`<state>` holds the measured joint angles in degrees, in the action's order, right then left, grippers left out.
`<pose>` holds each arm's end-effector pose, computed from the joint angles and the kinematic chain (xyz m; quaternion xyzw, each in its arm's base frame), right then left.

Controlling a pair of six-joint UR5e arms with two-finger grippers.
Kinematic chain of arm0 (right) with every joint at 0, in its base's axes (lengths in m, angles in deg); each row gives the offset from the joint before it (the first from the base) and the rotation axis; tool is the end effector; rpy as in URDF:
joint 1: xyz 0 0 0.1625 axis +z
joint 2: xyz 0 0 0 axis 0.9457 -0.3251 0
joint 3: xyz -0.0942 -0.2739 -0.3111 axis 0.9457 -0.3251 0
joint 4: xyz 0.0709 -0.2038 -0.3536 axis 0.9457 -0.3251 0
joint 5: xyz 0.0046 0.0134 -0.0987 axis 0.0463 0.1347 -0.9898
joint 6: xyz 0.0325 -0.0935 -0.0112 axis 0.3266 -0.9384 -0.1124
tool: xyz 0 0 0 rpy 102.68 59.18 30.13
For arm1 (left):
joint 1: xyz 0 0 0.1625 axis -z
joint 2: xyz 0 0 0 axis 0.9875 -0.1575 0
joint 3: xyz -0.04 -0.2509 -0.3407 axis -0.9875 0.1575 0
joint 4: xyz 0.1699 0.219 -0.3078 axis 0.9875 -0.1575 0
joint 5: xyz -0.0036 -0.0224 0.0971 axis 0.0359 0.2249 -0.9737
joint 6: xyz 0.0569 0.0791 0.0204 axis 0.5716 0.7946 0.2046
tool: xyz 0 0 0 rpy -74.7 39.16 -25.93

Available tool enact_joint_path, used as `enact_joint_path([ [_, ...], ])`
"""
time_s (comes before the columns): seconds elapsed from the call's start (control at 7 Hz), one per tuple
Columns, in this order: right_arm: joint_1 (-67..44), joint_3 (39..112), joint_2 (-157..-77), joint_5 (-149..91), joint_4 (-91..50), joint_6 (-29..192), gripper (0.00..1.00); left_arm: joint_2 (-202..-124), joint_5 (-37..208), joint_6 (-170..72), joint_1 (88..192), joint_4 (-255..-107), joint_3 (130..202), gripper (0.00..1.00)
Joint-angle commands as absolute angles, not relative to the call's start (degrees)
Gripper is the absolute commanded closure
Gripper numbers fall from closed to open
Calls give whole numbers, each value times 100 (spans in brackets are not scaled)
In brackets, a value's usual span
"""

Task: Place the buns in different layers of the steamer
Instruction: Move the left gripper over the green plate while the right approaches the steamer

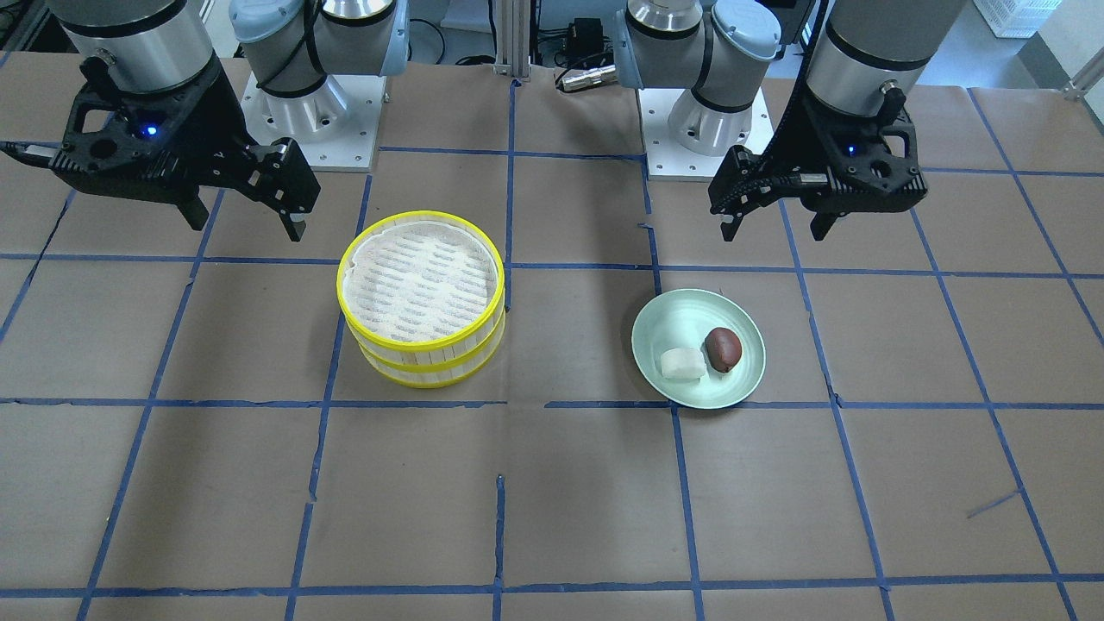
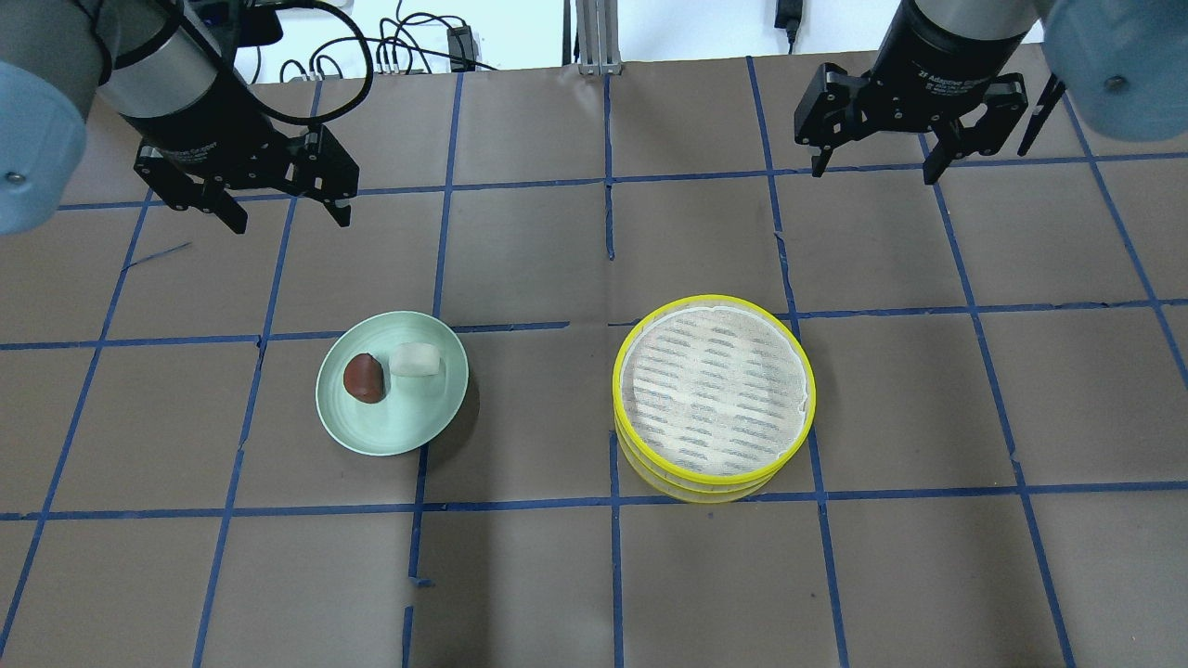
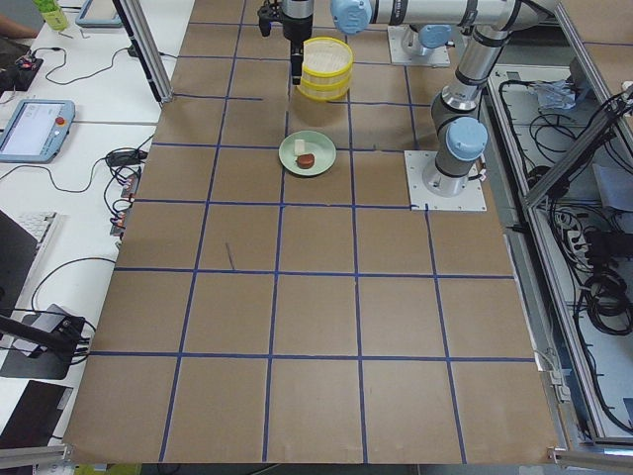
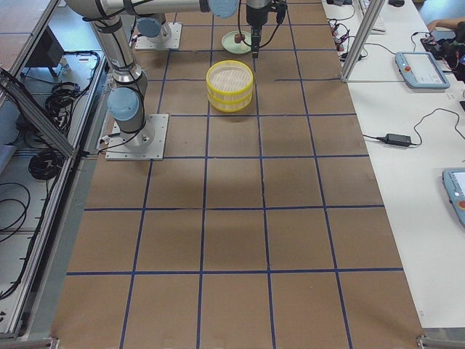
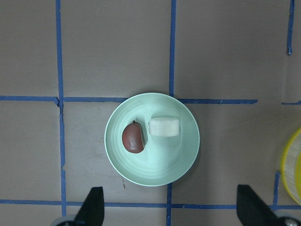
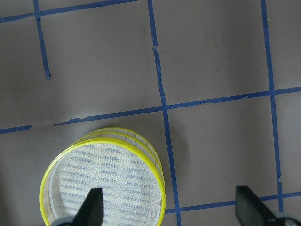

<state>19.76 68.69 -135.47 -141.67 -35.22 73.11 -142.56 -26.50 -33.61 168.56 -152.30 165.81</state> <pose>0.1411 -0.5078 0.5112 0.0650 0.9973 -0.0328 0.0065 -0.1120 -0.4958 0.4918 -0.0147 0.9996 -0.0217 0.0044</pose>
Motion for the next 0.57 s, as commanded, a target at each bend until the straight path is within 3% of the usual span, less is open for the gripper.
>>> enact_joint_path([
  [0.0, 1985, 6760, -13442, -14125, -3524, 7320, 0, -14259, -2641, -3361, 16856, -15224, 16579, 0],
  [0.43, 1977, 6777, -13388, -14150, -3524, 7285, 0, -14172, -2694, -3361, 16874, -15346, 16588, 0],
])
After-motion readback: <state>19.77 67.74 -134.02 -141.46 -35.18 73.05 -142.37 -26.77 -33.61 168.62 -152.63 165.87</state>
